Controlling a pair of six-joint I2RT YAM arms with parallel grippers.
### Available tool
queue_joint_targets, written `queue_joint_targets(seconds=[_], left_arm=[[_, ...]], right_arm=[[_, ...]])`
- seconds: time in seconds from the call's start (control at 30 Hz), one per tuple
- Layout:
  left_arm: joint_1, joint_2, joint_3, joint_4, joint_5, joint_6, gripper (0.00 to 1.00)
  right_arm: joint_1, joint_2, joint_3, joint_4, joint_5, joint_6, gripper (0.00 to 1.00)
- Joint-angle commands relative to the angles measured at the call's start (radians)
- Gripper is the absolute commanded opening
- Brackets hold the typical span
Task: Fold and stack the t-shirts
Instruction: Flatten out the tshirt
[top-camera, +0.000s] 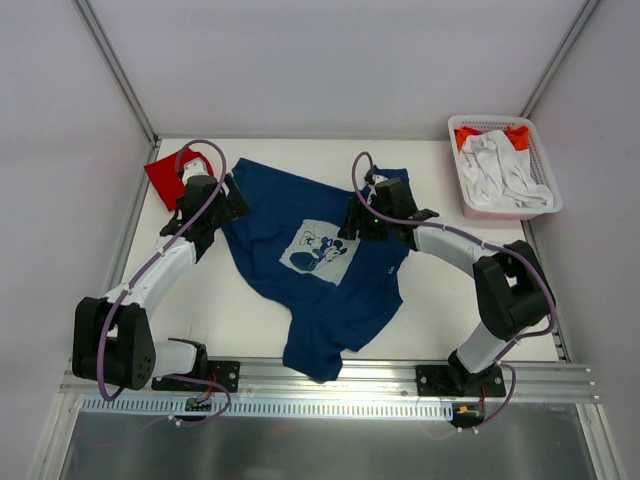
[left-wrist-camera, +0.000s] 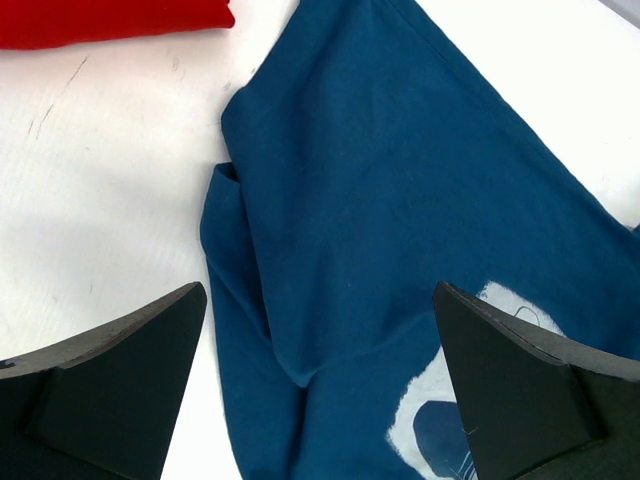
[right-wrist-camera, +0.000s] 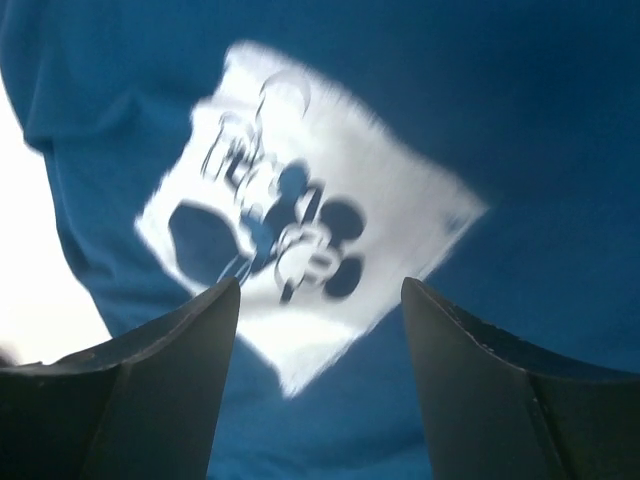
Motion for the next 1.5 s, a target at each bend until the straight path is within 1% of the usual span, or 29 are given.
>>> queue_joint_targets(seconds=[0.0, 0.27, 0.4, 0.53, 0.6, 0.63, 0.67, 0.73, 0.8, 0.83, 0.93, 1.13, 1.47], left_arm=[[-0.008, -0.041, -0.006, -0.019, 0.008, -0.017, 0.99], [-0.008, -0.040, -0.014, -0.022, 0.017, -0.030, 0.99], [-0.008, -0.057, -0.018, -0.025, 0.020, -0.034, 0.99], [-0.008, -0.066, -0.018, -0.024, 0.023, -0.034, 0.99], [-0.010, -0.070, -0.020, -0.024, 0.025, -0.033, 0.99], [-0.008, -0.072, -0.020, -0.024, 0.025, -0.031, 0.99], [-0.010, -0.075, -0.021, -0.025, 0.025, -0.031, 0.99], [-0.008, -0.078, -0.021, -0.027, 0.025, -0.030, 0.99], [-0.008, -0.083, -0.023, -0.027, 0.026, -0.028, 0.99], [-0.008, -0.084, -0.023, -0.027, 0.025, -0.028, 0.99], [-0.010, -0.089, -0.024, -0.028, 0.022, -0.027, 0.99], [-0.010, -0.100, -0.029, -0.028, 0.019, -0.022, 0.99], [-0.010, -0.116, -0.040, -0.028, 0.029, -0.019, 0.99]], right_arm=[[0.053, -0.109, -0.044, 0.002, 0.027, 0.031, 0.69], [0.222, -0.255, -0.115, -0.079, 0.121, 0.077, 0.69], [0.260, -0.314, -0.179, -0.078, 0.144, 0.139, 0.69], [0.277, -0.330, -0.239, -0.067, 0.176, 0.151, 0.69], [0.282, -0.310, -0.233, -0.103, 0.241, 0.104, 0.69], [0.297, -0.302, -0.221, -0.129, 0.292, 0.081, 0.69], [0.305, -0.292, -0.203, -0.192, 0.367, 0.056, 0.69], [0.317, -0.250, -0.138, -0.278, 0.426, -0.016, 0.70], [0.322, -0.206, -0.083, -0.320, 0.484, -0.059, 0.69], [0.323, -0.192, -0.071, -0.344, 0.490, -0.085, 0.70], [0.323, -0.157, -0.058, -0.349, 0.486, -0.105, 0.70], [0.323, -0.086, -0.069, -0.354, 0.480, -0.093, 0.70], [0.316, 0.043, -0.089, -0.265, 0.420, -0.077, 0.70]])
